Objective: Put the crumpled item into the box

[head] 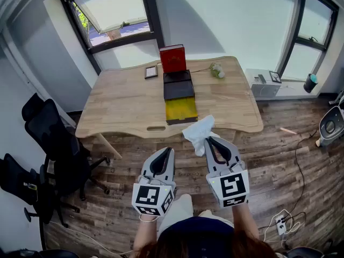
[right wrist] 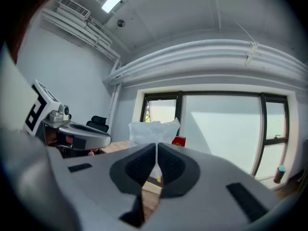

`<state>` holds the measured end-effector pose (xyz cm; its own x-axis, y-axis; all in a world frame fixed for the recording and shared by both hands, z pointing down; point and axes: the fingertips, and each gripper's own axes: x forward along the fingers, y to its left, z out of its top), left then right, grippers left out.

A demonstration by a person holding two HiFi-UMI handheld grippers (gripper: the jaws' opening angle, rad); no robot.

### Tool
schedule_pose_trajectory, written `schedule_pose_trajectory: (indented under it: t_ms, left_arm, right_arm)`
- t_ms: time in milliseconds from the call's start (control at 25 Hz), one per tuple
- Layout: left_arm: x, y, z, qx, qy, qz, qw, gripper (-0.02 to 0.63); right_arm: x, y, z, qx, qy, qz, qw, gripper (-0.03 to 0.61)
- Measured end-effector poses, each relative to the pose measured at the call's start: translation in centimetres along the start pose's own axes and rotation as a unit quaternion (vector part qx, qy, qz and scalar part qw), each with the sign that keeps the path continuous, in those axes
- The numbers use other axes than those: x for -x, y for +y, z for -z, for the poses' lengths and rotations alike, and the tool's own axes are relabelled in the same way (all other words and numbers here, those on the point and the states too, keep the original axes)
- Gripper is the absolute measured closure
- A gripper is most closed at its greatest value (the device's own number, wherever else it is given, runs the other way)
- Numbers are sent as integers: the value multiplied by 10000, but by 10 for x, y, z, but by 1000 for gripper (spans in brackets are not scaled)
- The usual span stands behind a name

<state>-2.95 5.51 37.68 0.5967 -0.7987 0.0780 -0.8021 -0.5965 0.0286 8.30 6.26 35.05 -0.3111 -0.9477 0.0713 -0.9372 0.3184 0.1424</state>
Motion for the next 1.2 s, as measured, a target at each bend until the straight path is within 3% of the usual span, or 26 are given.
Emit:
schedule_pose_trajectory:
  t_ms: [480, 1200]
  left_arm:
    - [-5, 5, 3, 25, 20, 37, 10000, 584]
    - [-45, 69, 0, 125, -12, 212, 9997, 584]
  right_arm:
    - [-5, -5, 3, -117, -29, 109, 9999, 548]
    - [-77, -3, -5, -24, 71, 344, 9994, 548]
